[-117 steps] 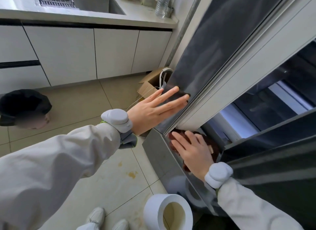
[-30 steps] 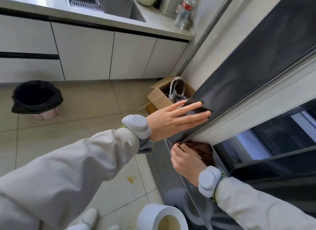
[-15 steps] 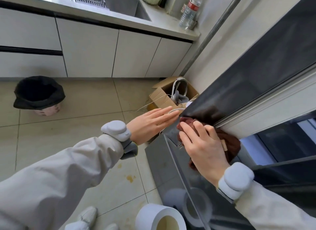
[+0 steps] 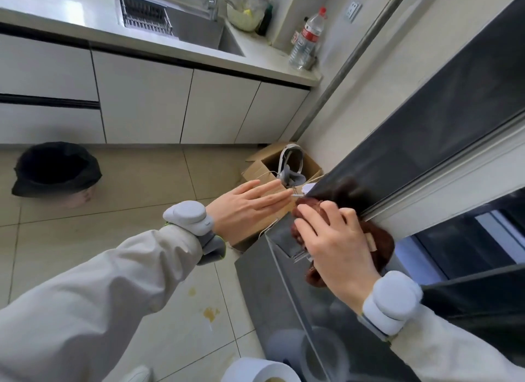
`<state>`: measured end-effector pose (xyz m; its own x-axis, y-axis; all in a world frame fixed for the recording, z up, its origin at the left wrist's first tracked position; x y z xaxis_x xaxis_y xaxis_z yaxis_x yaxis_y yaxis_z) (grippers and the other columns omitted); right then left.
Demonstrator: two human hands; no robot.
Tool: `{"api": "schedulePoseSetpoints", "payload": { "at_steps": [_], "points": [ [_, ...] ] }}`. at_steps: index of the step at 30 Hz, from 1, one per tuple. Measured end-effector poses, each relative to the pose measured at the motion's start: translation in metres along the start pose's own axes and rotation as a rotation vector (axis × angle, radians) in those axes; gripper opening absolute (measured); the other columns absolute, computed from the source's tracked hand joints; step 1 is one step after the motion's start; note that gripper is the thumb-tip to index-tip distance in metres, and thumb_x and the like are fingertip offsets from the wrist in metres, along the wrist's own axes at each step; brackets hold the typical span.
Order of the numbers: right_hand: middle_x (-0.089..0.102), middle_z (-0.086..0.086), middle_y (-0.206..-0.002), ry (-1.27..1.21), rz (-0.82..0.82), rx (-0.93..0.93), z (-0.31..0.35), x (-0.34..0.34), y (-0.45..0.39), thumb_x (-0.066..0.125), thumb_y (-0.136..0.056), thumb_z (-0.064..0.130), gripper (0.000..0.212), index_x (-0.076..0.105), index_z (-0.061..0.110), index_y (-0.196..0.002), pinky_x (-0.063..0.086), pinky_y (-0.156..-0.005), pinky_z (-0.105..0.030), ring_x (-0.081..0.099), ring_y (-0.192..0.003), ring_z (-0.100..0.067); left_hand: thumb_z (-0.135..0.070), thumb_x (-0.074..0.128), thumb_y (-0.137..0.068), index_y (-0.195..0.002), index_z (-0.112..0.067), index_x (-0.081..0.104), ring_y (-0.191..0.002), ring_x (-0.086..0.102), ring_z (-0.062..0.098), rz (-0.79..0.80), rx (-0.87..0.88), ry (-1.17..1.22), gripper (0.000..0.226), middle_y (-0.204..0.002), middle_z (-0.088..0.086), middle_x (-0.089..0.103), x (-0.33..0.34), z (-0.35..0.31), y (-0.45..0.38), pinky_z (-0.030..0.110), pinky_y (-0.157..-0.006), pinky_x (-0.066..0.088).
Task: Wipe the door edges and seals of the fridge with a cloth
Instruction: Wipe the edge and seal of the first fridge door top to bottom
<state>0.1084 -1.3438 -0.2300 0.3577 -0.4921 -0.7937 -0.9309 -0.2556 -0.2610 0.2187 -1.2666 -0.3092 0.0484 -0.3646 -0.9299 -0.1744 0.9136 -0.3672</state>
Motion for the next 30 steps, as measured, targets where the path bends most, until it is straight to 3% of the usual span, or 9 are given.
{"api": "schedulePoseSetpoints", "payload": {
  "at_steps": [3,5,8,11,14,17,21,26,30],
  "points": [
    [0.065,-0.009,-0.114,0.021,-0.068,0.039,-0.019,-0.025,-0.008,0.039,-0.086,0.010,0.032,0.069,0.009,-0.097,0.031,-0.077,-0.041,0.044,-0.100,-0.031,-0.014,0.013,-0.085,-0.143,-0.022,0.002,-0.139,-0.005,0.024,0.041,-0.019,0.038,0.059,-0.150,-0.004,-0.003,-0.004,0.002,-0.004,0.039,-0.112,0.002],
    [0.065,-0.011,-0.115,0.075,-0.086,-0.007,-0.016,-0.016,-0.006,0.043,-0.089,0.008,0.028,0.068,0.007,-0.101,0.033,-0.078,-0.041,0.045,-0.103,-0.031,-0.013,0.018,-0.086,-0.143,-0.020,0.002,-0.139,-0.005,0.024,0.055,-0.013,0.021,0.060,-0.151,-0.002,-0.003,-0.004,0.001,-0.006,0.038,-0.112,0.002],
    [0.067,-0.011,-0.109,0.151,-0.072,-0.121,0.009,0.026,0.002,0.044,-0.087,0.005,0.028,0.070,0.007,-0.097,0.034,-0.079,-0.040,0.052,-0.100,-0.031,-0.010,0.019,-0.086,-0.141,-0.009,0.033,-0.136,0.029,0.030,-0.075,0.015,-0.026,0.056,-0.149,0.008,0.030,-0.008,-0.002,-0.007,0.045,-0.107,0.027],
    [0.069,-0.008,-0.095,0.203,-0.036,-0.185,0.044,0.072,0.008,0.041,-0.081,0.006,0.034,0.075,0.009,-0.086,0.034,-0.078,-0.038,0.049,-0.096,-0.030,-0.008,0.018,-0.083,-0.136,-0.005,0.044,-0.131,0.039,0.030,-0.124,0.017,-0.046,0.059,-0.142,0.011,0.043,-0.012,-0.007,-0.004,0.047,-0.102,0.034],
    [0.068,-0.001,-0.086,0.177,-0.010,-0.206,0.063,0.093,0.006,0.035,-0.075,0.009,0.040,0.074,0.015,-0.072,0.033,-0.078,-0.035,0.040,-0.092,-0.026,-0.003,0.018,-0.082,-0.138,-0.006,0.041,-0.135,0.032,0.027,-0.208,0.044,-0.067,0.060,-0.144,0.012,0.040,-0.016,-0.009,-0.004,0.039,-0.110,0.025],
    [0.066,-0.004,-0.079,0.185,-0.070,-0.232,0.063,0.096,0.003,0.042,-0.074,0.004,0.033,0.070,0.016,-0.063,0.031,-0.076,-0.036,0.039,-0.089,-0.028,0.002,0.017,-0.087,-0.142,-0.008,0.028,-0.138,0.021,0.026,-0.254,0.084,-0.047,0.057,-0.150,0.012,0.028,-0.027,-0.012,-0.009,0.039,-0.114,0.009],
    [0.064,-0.003,-0.078,0.112,-0.169,-0.193,0.055,0.081,0.004,0.050,-0.075,0.003,0.026,0.068,0.016,-0.062,0.034,-0.077,-0.036,0.045,-0.088,-0.027,-0.001,0.033,-0.080,-0.146,-0.011,0.021,-0.140,0.018,0.027,-0.278,0.138,-0.136,0.067,-0.153,0.008,0.019,-0.045,-0.021,-0.021,0.041,-0.113,0.013],
    [0.068,0.000,-0.092,-0.030,-0.219,-0.082,0.030,0.022,0.008,0.049,-0.081,0.012,0.023,0.070,0.017,-0.073,0.037,-0.080,-0.035,0.050,-0.093,-0.023,0.001,0.052,-0.078,-0.148,-0.014,0.016,-0.143,0.011,0.025,-0.328,0.187,-0.148,0.081,-0.156,0.002,0.009,-0.058,-0.030,-0.037,0.039,-0.115,0.011],
    [0.069,-0.002,-0.102,0.022,-0.271,0.018,-0.025,-0.039,0.010,0.055,-0.089,0.011,0.017,0.072,0.015,-0.086,0.039,-0.078,-0.036,0.053,-0.097,-0.025,-0.008,0.030,-0.088,-0.149,-0.013,0.010,-0.144,0.006,0.022,-0.356,0.214,-0.136,0.064,-0.157,0.002,-0.002,-0.075,-0.034,-0.052,0.036,-0.117,0.009]
  ]
}}
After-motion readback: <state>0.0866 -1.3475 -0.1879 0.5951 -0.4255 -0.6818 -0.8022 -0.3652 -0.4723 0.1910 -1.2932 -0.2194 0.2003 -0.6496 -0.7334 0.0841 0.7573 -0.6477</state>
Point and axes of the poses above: each hand's wrist, its own y-axis away from the middle knuckle, its own x-axis out of the palm, z = x × y, the point moved 5 cm from there along -y, towards the middle knuckle
